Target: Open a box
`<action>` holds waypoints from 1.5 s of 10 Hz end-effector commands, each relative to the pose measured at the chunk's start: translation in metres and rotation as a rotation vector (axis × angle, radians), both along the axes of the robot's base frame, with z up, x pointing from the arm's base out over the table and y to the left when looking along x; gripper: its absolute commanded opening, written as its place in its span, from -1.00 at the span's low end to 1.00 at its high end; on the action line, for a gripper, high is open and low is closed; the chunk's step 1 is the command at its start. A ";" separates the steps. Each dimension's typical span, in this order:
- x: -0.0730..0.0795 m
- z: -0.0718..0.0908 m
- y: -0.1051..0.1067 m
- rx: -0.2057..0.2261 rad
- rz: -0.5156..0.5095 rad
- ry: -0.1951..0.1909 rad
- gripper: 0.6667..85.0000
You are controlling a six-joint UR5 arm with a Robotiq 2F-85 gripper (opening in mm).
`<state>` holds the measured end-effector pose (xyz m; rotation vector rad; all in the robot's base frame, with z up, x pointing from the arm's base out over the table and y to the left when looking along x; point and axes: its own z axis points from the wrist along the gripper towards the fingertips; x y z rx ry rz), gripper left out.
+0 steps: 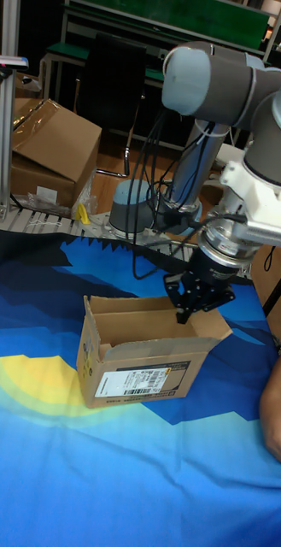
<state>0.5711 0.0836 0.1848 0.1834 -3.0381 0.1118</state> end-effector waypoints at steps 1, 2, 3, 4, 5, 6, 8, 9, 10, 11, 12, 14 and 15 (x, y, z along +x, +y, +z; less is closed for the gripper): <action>0.020 0.006 -0.027 0.008 0.016 -0.098 -0.98; 0.020 0.009 -0.029 0.019 0.015 -0.112 -0.98; 0.020 0.012 -0.031 0.011 0.013 -0.124 -0.98; 0.025 0.011 -0.032 0.004 0.023 -0.140 -0.98; 0.029 0.011 -0.028 0.019 0.030 -0.152 -0.98; 0.026 0.010 -0.027 0.024 0.042 -0.141 -0.98; 0.028 0.010 -0.005 0.107 0.053 -0.151 -0.98; 0.036 0.011 -0.005 0.107 0.071 -0.180 -0.98; 0.039 0.011 -0.006 0.102 0.079 -0.191 -0.98; 0.030 0.023 -0.009 0.091 0.074 -0.177 -0.98; 0.016 0.055 -0.011 0.069 0.054 -0.142 -0.98; 0.003 0.114 -0.011 0.052 0.026 -0.099 -0.98; 0.008 0.117 -0.017 0.028 0.018 -0.116 -0.98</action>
